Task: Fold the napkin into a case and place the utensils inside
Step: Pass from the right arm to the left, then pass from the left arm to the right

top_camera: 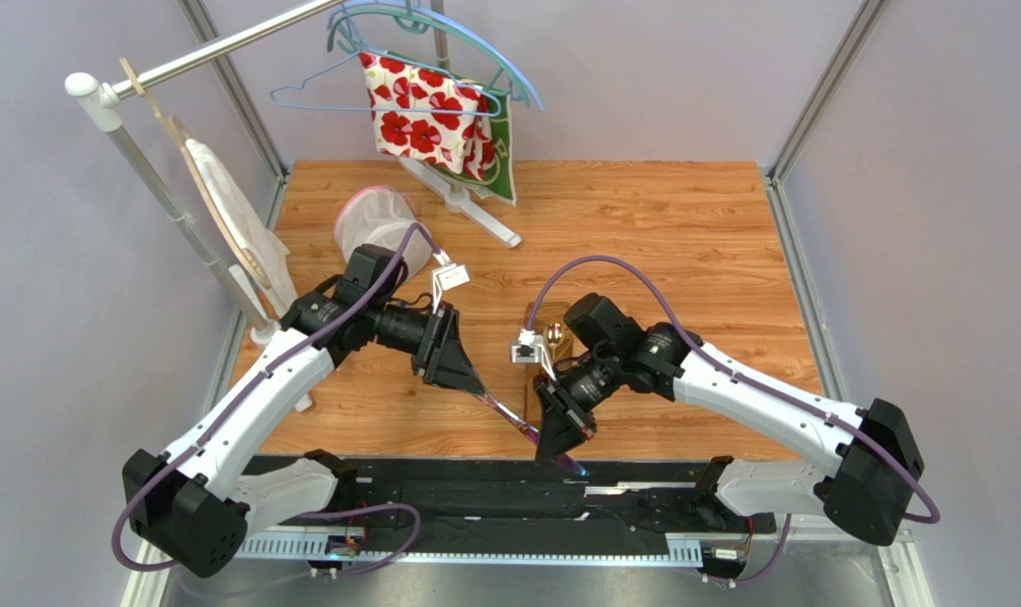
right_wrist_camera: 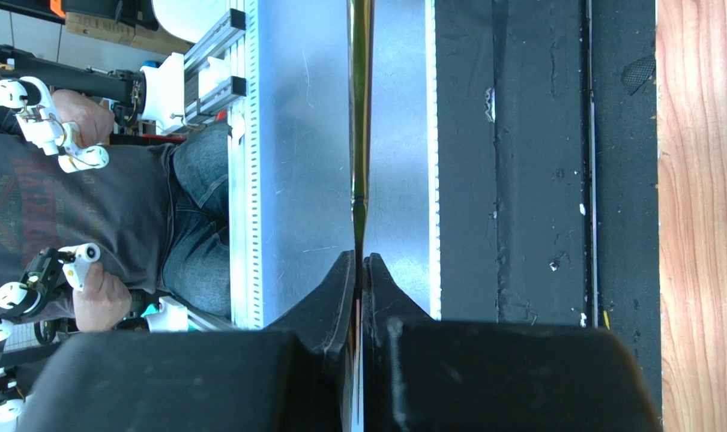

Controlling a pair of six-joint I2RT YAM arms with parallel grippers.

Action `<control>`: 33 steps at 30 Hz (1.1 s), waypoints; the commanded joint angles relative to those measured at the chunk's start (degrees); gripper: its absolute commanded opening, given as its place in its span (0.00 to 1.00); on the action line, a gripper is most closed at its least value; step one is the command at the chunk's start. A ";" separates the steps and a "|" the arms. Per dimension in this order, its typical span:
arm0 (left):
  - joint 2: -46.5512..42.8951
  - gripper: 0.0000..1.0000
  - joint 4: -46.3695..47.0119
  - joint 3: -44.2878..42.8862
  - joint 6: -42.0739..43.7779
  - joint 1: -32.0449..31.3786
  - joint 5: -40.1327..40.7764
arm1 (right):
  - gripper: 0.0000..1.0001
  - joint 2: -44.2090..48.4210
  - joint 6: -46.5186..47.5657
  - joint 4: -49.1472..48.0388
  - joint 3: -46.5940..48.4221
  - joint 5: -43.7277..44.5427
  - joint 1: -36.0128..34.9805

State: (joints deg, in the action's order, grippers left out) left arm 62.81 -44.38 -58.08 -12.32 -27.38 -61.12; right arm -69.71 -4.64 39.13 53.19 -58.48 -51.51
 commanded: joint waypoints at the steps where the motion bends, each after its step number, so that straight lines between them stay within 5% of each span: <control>1: -0.67 0.66 3.51 1.66 -1.57 -0.49 -6.46 | 0.00 0.10 1.74 -1.87 3.24 -0.94 -0.35; 6: -1.81 0.55 3.51 2.71 -1.57 -1.19 -7.78 | 0.00 0.02 3.24 -0.90 3.24 -0.76 0.18; 7: -2.33 0.42 3.51 2.71 -1.74 -1.19 -7.87 | 0.00 -0.33 3.33 -0.55 3.15 -1.02 0.18; 8: -2.60 0.18 4.38 2.71 -2.18 -1.19 -7.44 | 0.00 -0.51 3.59 -0.12 3.32 -1.02 0.26; 11: -5.49 0.01 9.89 3.06 -5.33 -1.10 -4.63 | 0.03 -0.25 3.51 0.68 3.33 0.80 0.27; 12: -6.55 0.00 11.23 2.89 -7.44 -1.10 -1.57 | 0.24 0.10 2.63 0.51 3.15 2.82 0.70; 14: -10.58 0.00 14.82 2.63 -7.98 -1.10 4.31 | 0.42 1.24 -2.97 -0.19 2.36 8.52 2.45; 15: -12.43 0.00 16.85 3.15 -8.60 -1.10 10.52 | 0.61 1.68 -5.44 -0.72 2.10 11.43 4.99; 17: -18.31 0.00 23.59 6.38 -9.91 -1.10 17.76 | 0.68 2.82 -15.58 -1.25 2.36 23.07 8.33; 21: -25.96 0.00 34.78 13.07 -12.90 -1.10 31.38 | 0.75 8.94 -38.38 -8.87 -3.25 29.54 20.19; 25: -28.17 0.00 40.59 18.60 -14.75 -1.19 39.93 | 0.85 16.09 -50.44 -15.73 -5.63 44.05 20.39; 27: -29.31 0.00 46.20 20.81 -17.21 -1.19 43.61 | 1.00 16.45 -55.71 -20.66 -5.82 46.60 20.31; 33: -31.86 0.00 58.43 27.32 -17.48 -3.74 52.94 | 0.97 7.94 -64.16 -22.26 2.25 55.48 14.96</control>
State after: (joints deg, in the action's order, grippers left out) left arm 33.43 -1.06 -32.18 -28.34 -29.69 -17.23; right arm -56.71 -58.17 22.26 49.32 -13.23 -32.73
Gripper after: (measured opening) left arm 0.044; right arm 0.995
